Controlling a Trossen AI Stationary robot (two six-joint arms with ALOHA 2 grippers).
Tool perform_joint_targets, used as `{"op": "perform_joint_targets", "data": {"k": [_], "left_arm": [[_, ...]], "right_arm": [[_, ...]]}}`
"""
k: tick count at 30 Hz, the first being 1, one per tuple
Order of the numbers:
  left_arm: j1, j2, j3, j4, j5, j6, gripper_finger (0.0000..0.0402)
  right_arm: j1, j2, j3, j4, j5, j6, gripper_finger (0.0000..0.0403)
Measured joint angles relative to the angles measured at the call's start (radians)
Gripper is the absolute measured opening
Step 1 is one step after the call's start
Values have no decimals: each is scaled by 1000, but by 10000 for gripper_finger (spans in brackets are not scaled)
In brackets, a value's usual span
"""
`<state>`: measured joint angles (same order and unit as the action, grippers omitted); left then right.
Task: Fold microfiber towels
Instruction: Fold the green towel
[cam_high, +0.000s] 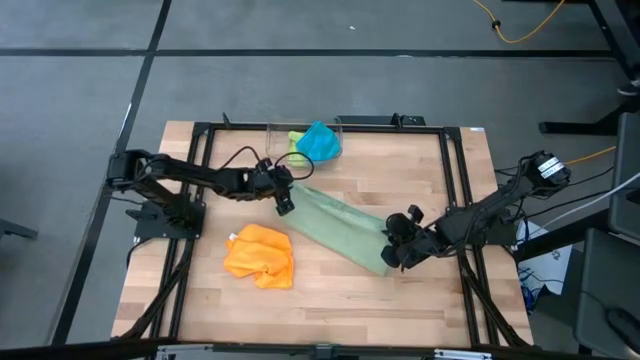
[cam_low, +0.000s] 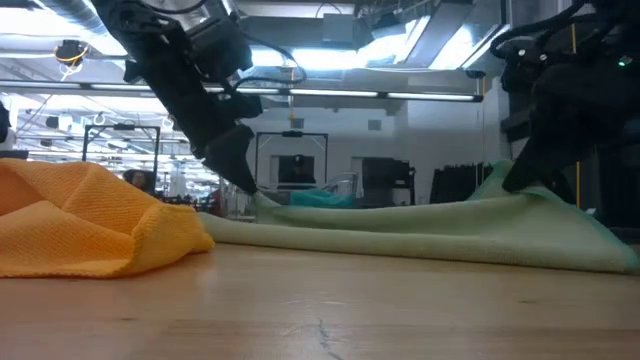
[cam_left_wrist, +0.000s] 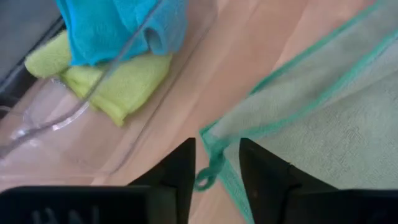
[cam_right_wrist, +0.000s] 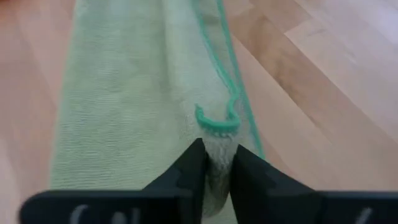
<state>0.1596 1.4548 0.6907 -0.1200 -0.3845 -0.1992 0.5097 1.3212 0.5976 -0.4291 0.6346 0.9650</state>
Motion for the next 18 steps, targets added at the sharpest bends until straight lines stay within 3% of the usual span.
{"op": "perform_joint_targets", "data": {"k": [7, 18], "left_arm": [[-2, -35, 0, 1, -1, 0, 145], [-4, -124, 0, -10, 0, -9, 147]], "right_arm": [[-21, -1, 0, -88, -1, 69, 120], [-45, -22, 78, -322, -9, 158, 126]]}}
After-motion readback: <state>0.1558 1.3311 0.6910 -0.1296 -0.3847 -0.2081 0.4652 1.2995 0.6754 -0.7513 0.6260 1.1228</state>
